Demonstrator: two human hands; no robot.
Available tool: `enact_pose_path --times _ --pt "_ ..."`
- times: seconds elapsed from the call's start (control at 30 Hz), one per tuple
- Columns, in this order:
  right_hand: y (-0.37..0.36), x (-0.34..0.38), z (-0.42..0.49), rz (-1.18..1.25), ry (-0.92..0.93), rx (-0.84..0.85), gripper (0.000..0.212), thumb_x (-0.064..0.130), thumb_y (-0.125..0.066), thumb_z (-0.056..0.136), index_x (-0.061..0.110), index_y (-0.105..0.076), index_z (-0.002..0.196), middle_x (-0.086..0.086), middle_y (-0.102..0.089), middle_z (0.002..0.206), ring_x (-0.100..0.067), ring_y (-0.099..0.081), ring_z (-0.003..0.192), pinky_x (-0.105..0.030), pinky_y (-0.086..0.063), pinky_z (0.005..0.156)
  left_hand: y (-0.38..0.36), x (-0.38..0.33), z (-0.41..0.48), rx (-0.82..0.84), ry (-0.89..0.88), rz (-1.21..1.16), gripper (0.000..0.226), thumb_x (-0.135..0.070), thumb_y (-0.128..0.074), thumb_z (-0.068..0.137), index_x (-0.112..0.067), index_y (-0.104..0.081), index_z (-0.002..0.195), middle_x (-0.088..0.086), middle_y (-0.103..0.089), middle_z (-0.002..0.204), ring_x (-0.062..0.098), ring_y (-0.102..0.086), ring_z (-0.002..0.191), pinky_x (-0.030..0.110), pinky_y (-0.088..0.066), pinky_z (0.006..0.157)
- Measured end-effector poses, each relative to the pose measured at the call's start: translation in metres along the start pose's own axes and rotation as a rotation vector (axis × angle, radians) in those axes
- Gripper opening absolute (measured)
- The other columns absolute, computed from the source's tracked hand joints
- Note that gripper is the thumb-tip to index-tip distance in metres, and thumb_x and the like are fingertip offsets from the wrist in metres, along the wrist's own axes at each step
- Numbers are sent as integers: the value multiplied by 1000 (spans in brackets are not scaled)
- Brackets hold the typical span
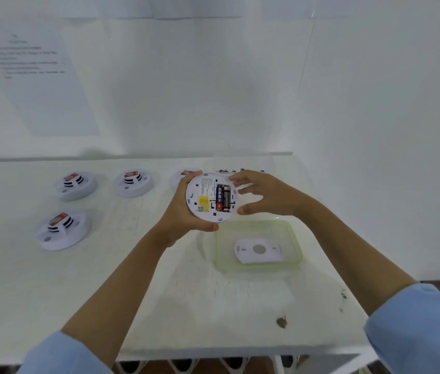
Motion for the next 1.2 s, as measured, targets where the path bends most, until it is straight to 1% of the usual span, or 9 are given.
enact_pose_path --times 0.07,0.23,0.37,0.47,0.6,0.83,1.0,1.13,1.2 --pt "-1 -8 -15 -85 -54 38 63 14 -78 71 18 -48 126 2 -53 115 -13 -53 101 -16 -42 85 -4 0 -13 -13 23 18 107 -16 -83 38 -24 -32 132 -25 -50 121 -1 -51 113 27 -55 81" --pt "-20 -36 -46 -338 -184 213 65 29 -78 71 19 -48 129 2 -50 118 -12 -47 104 -22 -38 89 -17 -3 -40 -31 60 3 104 -17 -82 36 -33 -34 127 -8 -48 124 10 -51 114 24 -55 72" --pt "-24 -44 -53 -389 -185 197 63 31 -78 72 17 -51 126 2 -47 124 -12 -47 106 -23 -38 92 -21 -6 -54 -43 74 -6 103 -15 -83 36 -37 -35 124 -9 -48 124 10 -51 114 23 -55 71" --pt "-25 -45 -51 -419 -173 190 61 30 -77 72 15 -52 126 1 -47 122 -12 -45 103 -22 -37 90 -20 -6 -60 -52 85 -6 102 -5 -83 39 -37 -35 124 -12 -47 124 12 -49 117 23 -54 71" --pt "-23 -46 -51 -412 -184 184 60 32 -76 73 14 -53 126 3 -45 121 -12 -45 104 -20 -34 87 -18 -8 -64 -48 90 -6 102 -15 -83 37 -37 -35 124 -12 -47 125 11 -50 117 24 -54 73" --pt "-19 -47 -44 -452 -194 176 60 29 -77 72 16 -54 126 2 -45 114 -11 -44 99 -22 -36 86 -18 -13 -63 -18 96 0 100 -14 -83 37 -38 -37 123 -12 -50 122 4 -54 111 24 -55 72" --pt "-18 -47 -44 -451 -172 135 54 28 -73 77 20 -54 126 1 -46 117 -10 -42 101 -21 -34 87 -16 -13 -56 -3 111 3 98 4 -79 44 -36 -36 123 -10 -49 123 3 -55 109 25 -55 71" --pt "-24 -45 -45 -466 -168 202 62 32 -76 73 24 -52 129 5 -41 113 -11 -42 105 -24 -35 92 -14 -13 -50 5 111 2 96 7 -76 47 -35 -36 123 -12 -49 121 -4 -57 102 25 -56 69" --pt "-23 -45 -44 -495 -168 195 62 34 -75 74 24 -51 130 3 -43 116 -13 -44 109 -24 -35 92 -15 -12 -46 10 110 -4 98 7 -76 47 -34 -35 126 -10 -49 122 0 -57 104 27 -56 68"
Point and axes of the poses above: each hand's wrist, its own z-axis towards the middle knuckle, its own y-axis out of the back of the hand, x = y × z, the point moved 3 cm from there along z, towards the middle knuckle
